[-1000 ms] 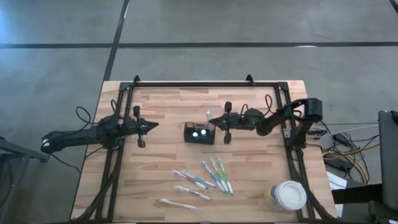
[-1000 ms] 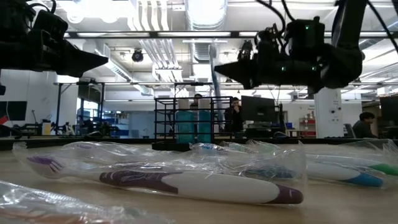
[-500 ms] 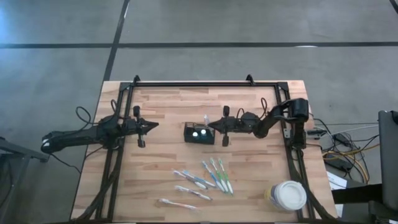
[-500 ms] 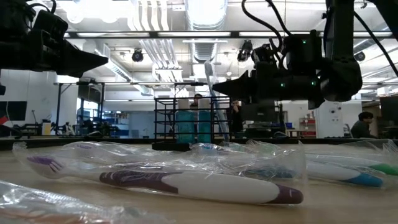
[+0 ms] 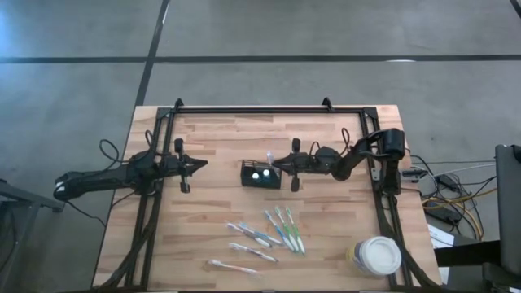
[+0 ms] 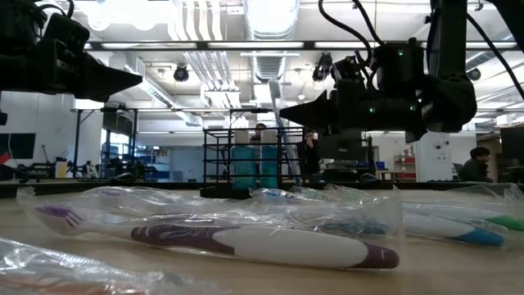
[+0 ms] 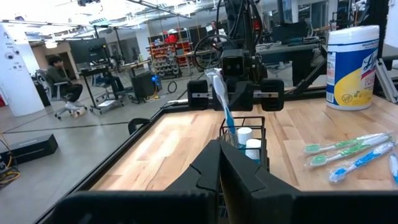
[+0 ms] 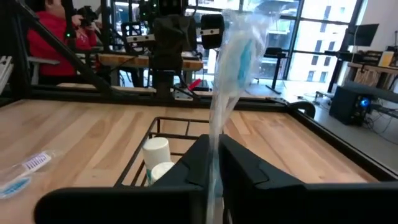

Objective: Pick & Place toothbrushing station
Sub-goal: Put the right blue toothbrush into the wire organizer, then put the right green toothbrush into the wire organizer

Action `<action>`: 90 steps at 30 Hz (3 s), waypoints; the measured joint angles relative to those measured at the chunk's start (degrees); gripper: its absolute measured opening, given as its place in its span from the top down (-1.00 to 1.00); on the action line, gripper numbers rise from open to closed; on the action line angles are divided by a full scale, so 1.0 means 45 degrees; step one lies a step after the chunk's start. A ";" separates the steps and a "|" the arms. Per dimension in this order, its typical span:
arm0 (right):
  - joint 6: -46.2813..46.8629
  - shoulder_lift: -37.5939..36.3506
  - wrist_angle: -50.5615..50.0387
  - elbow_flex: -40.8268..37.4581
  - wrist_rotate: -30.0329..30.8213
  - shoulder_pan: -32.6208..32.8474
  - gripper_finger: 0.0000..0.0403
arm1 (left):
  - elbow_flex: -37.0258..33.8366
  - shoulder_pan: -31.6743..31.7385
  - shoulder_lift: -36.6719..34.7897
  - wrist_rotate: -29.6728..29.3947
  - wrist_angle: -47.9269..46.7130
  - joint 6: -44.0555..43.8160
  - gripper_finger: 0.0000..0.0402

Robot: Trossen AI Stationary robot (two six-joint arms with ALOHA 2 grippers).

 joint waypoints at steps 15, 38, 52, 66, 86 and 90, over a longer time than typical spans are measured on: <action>0.0383 -0.0896 -0.0068 -0.0097 0.0343 -0.0002 0.13 | 0.0000 0.0001 -0.0001 0.0001 0.0000 -0.0044 0.94; -0.0325 -1.3288 -1.3395 -0.0130 0.1170 0.0146 0.43 | 0.0000 0.0002 0.0001 -0.0042 -0.0026 -0.0090 0.94; 0.2521 -1.6223 -2.2391 0.1200 0.1681 0.0426 0.94 | 0.0000 0.0002 0.0000 -0.0039 0.0015 -0.0370 0.94; 0.4171 -1.1495 -2.5726 0.4801 0.1655 0.2456 0.94 | 0.0039 0.0002 0.0000 -0.0039 0.0010 -0.0408 0.94; 0.7288 -0.3175 -2.7674 0.9464 0.0650 0.4556 0.90 | 0.0039 0.0000 0.0004 -0.0015 -0.0333 -0.0398 0.94; 0.8399 -0.1767 -2.7767 1.0456 -0.0058 0.4880 0.68 | 0.0039 0.0002 0.0000 -0.0005 -0.0325 -0.0403 0.94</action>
